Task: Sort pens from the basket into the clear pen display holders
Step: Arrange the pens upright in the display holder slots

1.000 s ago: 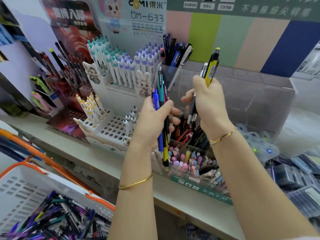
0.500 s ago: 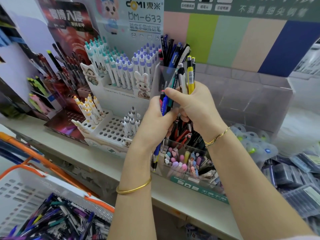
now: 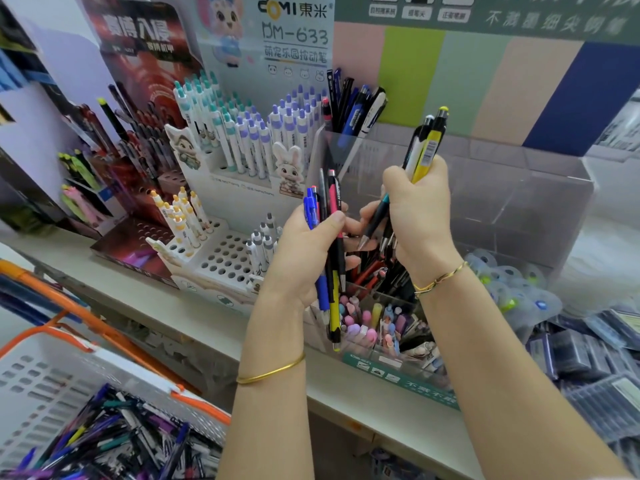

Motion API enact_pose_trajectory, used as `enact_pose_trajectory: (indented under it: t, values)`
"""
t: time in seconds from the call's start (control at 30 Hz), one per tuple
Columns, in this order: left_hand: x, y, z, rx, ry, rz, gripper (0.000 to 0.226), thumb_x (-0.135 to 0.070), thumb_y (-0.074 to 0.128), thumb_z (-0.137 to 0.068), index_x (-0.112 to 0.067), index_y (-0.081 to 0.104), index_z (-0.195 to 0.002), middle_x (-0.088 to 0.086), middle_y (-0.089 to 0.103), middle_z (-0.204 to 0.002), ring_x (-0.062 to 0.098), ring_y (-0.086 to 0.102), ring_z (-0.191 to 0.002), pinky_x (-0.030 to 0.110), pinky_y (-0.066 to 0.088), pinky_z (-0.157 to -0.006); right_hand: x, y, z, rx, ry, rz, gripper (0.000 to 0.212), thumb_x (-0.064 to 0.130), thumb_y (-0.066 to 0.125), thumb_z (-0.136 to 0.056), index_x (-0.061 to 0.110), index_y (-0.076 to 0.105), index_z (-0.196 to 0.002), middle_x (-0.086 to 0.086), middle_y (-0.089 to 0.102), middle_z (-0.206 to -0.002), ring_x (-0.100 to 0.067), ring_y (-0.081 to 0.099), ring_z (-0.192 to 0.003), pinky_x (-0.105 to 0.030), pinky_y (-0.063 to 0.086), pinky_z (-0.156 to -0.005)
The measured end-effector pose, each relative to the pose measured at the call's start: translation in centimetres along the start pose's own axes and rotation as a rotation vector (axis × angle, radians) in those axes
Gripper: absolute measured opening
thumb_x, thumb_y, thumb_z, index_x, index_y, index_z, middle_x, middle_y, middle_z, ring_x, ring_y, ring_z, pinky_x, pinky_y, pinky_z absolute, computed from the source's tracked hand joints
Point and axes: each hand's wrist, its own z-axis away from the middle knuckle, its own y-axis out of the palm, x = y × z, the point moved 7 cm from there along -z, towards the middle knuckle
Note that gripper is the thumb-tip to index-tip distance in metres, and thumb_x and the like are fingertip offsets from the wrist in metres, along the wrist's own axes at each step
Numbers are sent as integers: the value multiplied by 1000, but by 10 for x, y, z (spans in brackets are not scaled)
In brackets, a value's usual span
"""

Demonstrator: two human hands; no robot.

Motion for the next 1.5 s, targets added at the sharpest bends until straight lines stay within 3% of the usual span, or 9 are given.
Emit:
enact_pose_trajectory:
  t: [0.27, 0.4, 0.6, 0.87, 0.97, 1.1, 1.2, 1.37, 1.5]
  values:
    - [0, 4, -3, 69, 26, -46, 11, -6, 49, -98, -5, 59, -95, 5, 64, -65, 16, 57, -63, 22, 42, -46, -14, 22, 11, 369, 144, 109, 19, 12, 69, -87, -1, 57, -79, -12, 52, -51, -18, 45, -35, -24, 38, -34]
    - [0, -2, -4, 21, 4, -9, 14, -5, 48, -99, -6, 62, -97, 5, 67, -70, 14, 61, -62, 22, 47, -47, -13, 22, 8, 358, 173, 60, 15, 10, 66, -89, -3, 58, -88, -6, 61, -52, -14, 50, -33, -21, 38, -33]
    - [10, -19, -9, -186, -98, 314, 11, 1, 40, -100, -3, 50, -97, 14, 72, -77, 25, 73, -70, 34, 61, -60, -4, 4, -2, 127, 39, 95, 13, 12, 54, -93, 2, 56, -86, -5, 64, -63, -12, 55, -46, -26, 48, -49]
    - [6, -36, -17, -330, -96, 892, 17, -3, 33, -103, -3, 47, -94, 20, 68, -78, 27, 71, -64, 42, 61, -60, -20, 17, 24, 499, 170, 99, 15, -7, 49, -87, 7, 44, -88, -15, 54, -58, -24, 58, -44, -41, 54, -56]
    - [8, -31, -20, -284, -163, 1021, 30, -8, 31, -105, 4, 55, -92, 19, 69, -70, 25, 69, -80, 39, 60, -59, -16, 24, 31, 602, 50, 55, 21, -18, 50, -82, 3, 53, -87, -9, 53, -64, -16, 45, -36, -29, 42, -44]
    - [14, -26, -20, -281, -249, 1019, 35, -11, 34, -105, 2, 59, -84, 14, 70, -81, 26, 64, -108, 39, 55, -89, -12, 28, 37, 753, -10, 6, 32, -19, 57, -80, 8, 64, -94, 2, 61, -67, -11, 46, -42, -24, 41, -42]
    - [13, -19, -15, -281, -300, 967, 33, -15, 36, -104, -2, 62, -87, 9, 69, -114, 28, 68, -103, 45, 59, -57, -13, 34, 41, 855, -29, 6, 25, -5, 68, -73, 9, 68, -94, -7, 68, -97, -8, 52, -53, -26, 43, -44]
    - [4, -15, -15, -240, -265, 1016, 31, -15, 35, -105, 1, 54, -86, 19, 69, -73, 28, 69, -52, 42, 57, -52, -6, 29, 35, 697, -142, -134, 15, -3, 68, -77, 6, 67, -89, -7, 68, -103, -10, 51, -49, -26, 44, -45]
    - [8, -14, -14, -223, -223, 940, 22, -12, 37, -104, -3, 50, -89, 21, 70, -79, 32, 70, -70, 49, 57, -64, 12, 15, 17, 440, -207, -189, 5, 10, 68, -84, 7, 67, -87, -24, 68, -89, -12, 50, -47, -33, 44, -49]
